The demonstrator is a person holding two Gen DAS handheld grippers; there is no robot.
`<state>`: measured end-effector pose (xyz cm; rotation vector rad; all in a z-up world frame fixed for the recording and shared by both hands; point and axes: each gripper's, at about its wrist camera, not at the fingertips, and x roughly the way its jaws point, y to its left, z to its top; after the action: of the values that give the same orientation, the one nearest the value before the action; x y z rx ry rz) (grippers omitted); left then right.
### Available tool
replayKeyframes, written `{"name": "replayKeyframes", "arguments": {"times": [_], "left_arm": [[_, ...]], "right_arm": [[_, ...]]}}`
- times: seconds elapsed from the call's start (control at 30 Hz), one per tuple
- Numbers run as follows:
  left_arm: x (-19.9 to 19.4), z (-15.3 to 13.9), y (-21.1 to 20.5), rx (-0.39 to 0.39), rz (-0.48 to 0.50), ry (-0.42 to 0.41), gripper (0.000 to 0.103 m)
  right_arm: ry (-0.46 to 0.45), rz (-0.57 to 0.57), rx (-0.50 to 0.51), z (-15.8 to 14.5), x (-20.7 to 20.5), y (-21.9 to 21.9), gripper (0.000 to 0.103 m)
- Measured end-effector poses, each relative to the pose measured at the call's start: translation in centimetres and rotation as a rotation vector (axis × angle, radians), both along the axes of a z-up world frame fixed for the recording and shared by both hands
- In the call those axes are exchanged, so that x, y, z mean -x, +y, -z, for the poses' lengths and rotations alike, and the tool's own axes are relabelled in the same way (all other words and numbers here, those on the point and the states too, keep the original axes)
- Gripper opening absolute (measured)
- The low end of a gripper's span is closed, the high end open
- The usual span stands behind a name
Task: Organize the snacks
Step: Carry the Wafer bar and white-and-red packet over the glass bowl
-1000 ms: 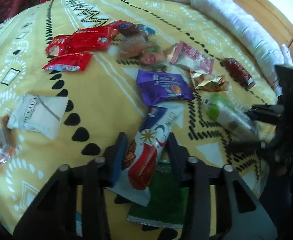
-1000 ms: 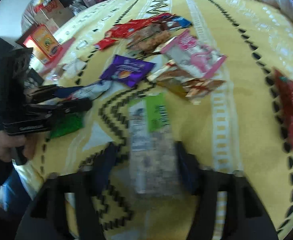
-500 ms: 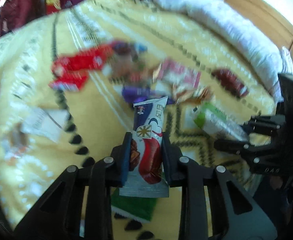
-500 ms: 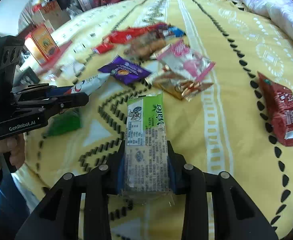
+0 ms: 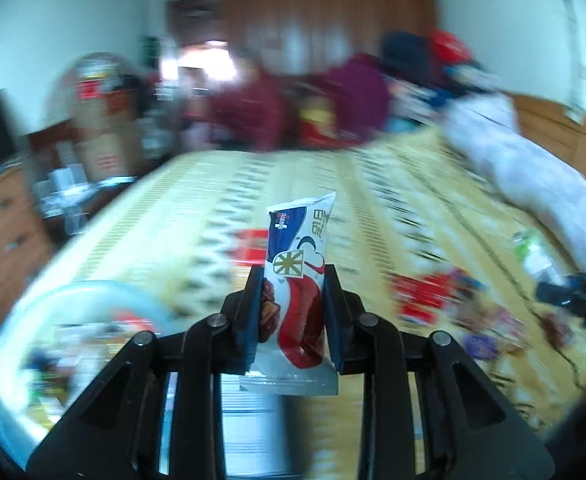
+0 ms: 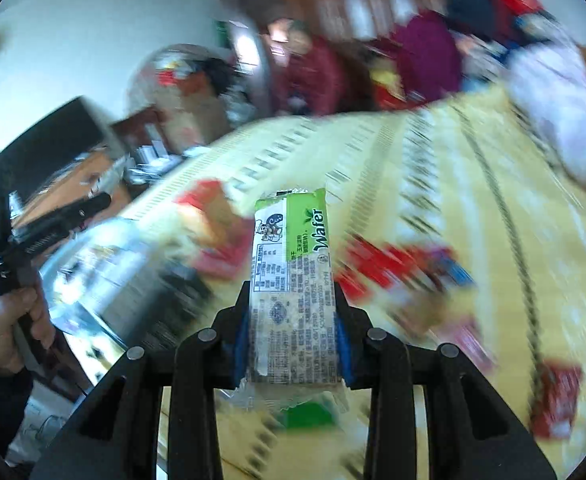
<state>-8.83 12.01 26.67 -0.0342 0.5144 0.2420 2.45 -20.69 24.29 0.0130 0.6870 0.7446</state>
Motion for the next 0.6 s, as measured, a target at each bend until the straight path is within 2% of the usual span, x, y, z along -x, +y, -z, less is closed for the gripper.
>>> {"name": "replayKeyframes", "arguments": {"times": [0.1,0.27,0.4,0.6], "left_arm": [[2.6,-1.1,5.6,-0.029,-0.138,-0.027,0.028],[6.2,-0.6,13.7,0.012,-0.305,-0.024,0.028],[7.6,0.3,16.4,0.053,-0.360,-0.013,0.028],[8.0,1.0,18.5,0.103,-0.379,-0.011,0.028]], "right_arm": [[-0.011,-0.144,-0.044,-3.3,-0.2,7.4,0.038],[0.009,-0.361,-0.070,-6.6,1.3,20.1,0.038],[0.030,-0.491,-0.068,-8.1,3.6,28.9,0.038],[0.086,-0.575,-0.036,-7.6,5.8,38.0,0.038]]}}
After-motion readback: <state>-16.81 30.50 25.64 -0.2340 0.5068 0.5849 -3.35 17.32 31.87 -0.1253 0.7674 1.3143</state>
